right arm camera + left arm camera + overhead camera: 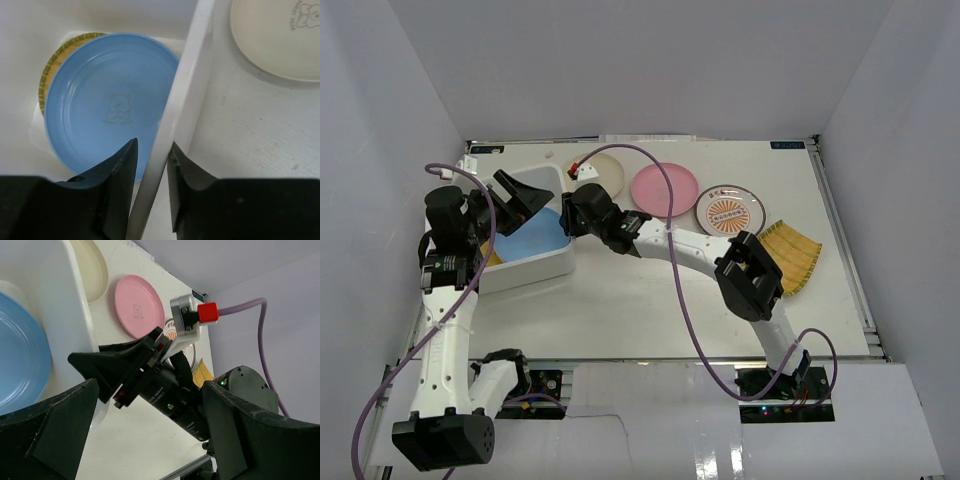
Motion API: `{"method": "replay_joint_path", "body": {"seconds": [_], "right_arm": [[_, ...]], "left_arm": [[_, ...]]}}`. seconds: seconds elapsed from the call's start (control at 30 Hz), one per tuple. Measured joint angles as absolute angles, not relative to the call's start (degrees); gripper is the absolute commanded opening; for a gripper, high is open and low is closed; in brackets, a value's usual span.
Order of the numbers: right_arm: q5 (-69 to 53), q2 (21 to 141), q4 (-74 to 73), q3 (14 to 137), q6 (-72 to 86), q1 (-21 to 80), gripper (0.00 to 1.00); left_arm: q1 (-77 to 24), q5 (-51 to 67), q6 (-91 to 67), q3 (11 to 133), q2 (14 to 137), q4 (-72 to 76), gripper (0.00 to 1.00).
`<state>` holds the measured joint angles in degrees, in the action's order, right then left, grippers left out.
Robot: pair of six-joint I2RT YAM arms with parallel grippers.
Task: Place the plates into the plastic bin on the countertop
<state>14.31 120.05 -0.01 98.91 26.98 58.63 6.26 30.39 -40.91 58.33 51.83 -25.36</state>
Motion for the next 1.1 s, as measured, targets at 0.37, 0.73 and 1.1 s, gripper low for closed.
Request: {"method": "replay_joint_path", "body": {"seconds": [0.37,0.73,1.1], "right_arm": [[22.85,131.07,-2.79,114.93,34.09,58.54,0.08],[28.95,134.13,-3.92,119.37,39.09,57.60,0.54],[18.00,118.02,4.73,95.83,38.26,51.55,0.75]], "left_arm": [[-0.16,24.23,-36.71,57.89,54.46,-25.61,0.98],[-3.66,17.58,-32.84,59.16,59.40,-25.56,0.98],[-6.09,18.59,-34.59,63.09,59.35,-24.21,0.92]]}}
